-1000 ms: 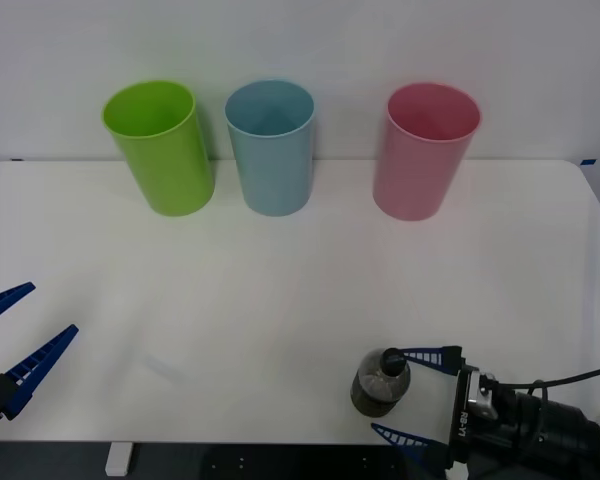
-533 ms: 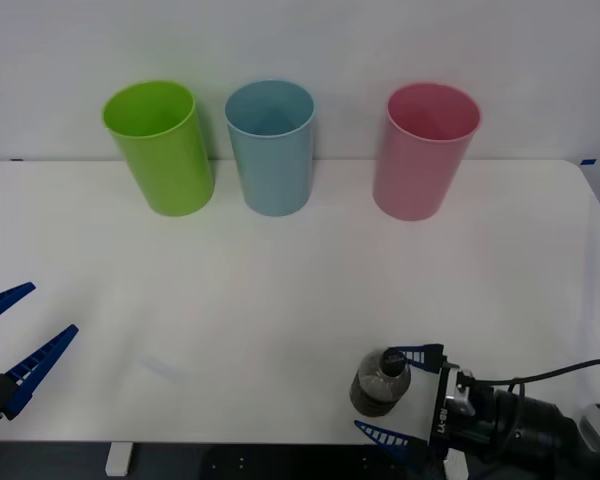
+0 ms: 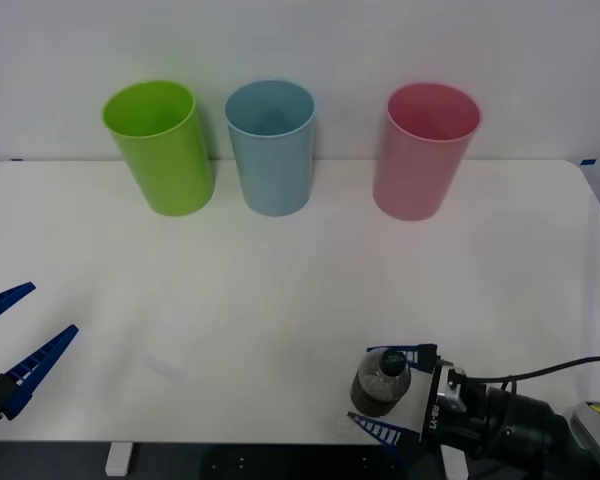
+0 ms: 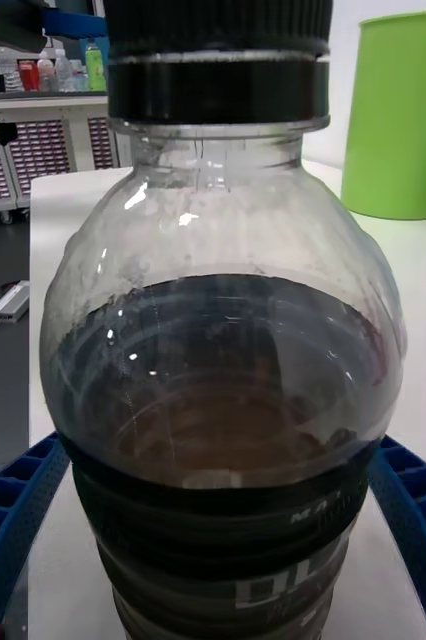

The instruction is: Grasp the object on the table and drop it into the matching bin: aluminum can to the light blue bin, PET bottle to the pink bin.

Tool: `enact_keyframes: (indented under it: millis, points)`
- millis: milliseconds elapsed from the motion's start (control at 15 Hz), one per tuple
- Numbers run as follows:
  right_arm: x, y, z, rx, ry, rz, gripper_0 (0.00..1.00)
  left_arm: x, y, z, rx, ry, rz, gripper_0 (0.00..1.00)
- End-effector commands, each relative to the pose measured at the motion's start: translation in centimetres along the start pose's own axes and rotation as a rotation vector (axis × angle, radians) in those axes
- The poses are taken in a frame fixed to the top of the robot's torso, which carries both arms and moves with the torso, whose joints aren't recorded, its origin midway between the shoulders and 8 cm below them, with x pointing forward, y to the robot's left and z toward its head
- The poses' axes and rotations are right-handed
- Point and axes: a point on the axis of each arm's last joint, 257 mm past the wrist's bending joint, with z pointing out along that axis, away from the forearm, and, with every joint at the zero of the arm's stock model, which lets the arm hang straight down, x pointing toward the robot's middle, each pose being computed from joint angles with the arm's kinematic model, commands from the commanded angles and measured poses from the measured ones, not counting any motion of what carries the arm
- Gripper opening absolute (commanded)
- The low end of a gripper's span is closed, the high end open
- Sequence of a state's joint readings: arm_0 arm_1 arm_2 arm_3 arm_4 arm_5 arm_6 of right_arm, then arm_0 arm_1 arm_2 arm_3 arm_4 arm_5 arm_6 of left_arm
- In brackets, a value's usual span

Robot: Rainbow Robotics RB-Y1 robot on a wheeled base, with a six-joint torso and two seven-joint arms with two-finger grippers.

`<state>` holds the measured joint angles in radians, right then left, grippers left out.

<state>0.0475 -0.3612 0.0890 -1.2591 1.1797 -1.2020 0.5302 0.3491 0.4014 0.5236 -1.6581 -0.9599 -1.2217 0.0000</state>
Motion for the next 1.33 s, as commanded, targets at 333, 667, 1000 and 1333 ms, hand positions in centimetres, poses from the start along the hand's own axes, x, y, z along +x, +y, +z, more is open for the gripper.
enact_keyframes:
  millis: [333,667,1000,1333]
  points:
    - [-0.1,-0.3,-0.2,0.014,-0.006,-0.012,0.0,0.0,0.0,0.0,0.0,0.0,0.0,1.0]
    - [-0.4,-0.9,-0.6,0.031,-0.011,-0.008,0.0,0.0,0.0,0.0,0.0,0.0,0.0,1.0]
    - [-1.5,-2.3,-1.2,0.08,-0.054,0.02,0.0,0.0,0.0,0.0,0.0,0.0,0.0,1.0]
    - [-3.4,-5.2,-2.4,0.144,-0.057,0.051,0.0,0.0,0.0,0.0,0.0,0.0,0.0,1.0]
